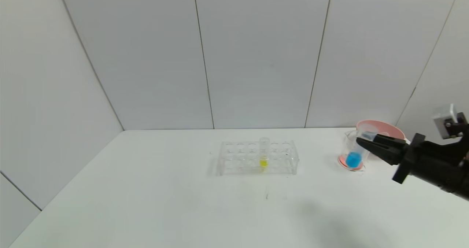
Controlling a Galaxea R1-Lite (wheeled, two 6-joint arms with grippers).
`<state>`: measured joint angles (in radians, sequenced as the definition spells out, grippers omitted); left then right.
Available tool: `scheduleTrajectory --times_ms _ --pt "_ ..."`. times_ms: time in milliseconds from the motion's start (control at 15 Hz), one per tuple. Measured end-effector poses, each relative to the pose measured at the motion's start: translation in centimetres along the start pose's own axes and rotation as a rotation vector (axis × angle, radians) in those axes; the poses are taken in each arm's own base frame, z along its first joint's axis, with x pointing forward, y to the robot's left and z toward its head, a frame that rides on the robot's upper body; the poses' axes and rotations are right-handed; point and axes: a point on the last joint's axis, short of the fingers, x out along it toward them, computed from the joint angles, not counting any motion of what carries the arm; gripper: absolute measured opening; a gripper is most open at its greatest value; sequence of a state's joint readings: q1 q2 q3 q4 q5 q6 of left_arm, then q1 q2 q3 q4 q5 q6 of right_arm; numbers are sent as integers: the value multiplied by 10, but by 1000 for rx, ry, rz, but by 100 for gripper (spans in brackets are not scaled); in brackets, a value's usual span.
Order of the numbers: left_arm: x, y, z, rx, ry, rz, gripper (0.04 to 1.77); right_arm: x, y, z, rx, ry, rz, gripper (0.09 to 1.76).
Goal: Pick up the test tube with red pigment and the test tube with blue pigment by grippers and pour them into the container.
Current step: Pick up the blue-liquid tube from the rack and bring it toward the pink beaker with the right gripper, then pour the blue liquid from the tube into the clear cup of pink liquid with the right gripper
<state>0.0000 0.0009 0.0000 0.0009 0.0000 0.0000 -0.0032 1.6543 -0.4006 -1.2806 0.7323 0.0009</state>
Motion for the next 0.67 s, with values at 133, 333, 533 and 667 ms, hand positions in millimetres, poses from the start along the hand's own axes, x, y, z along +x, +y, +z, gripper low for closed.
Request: scheduleTrajectory --times_ms 133,333,533,667 --pt "0 0 0 0 0 0 176 -33 -27 2 -5 2 4 49" --pt "0 0 0 0 0 0 176 -71 -68 6 -25 1 -9 49" --pt "0 0 0 0 0 0 176 -89 -114 11 -61 -7 -79 49" --pt "0 0 0 0 0 0 176 -90 -141 10 -40 2 -113 49"
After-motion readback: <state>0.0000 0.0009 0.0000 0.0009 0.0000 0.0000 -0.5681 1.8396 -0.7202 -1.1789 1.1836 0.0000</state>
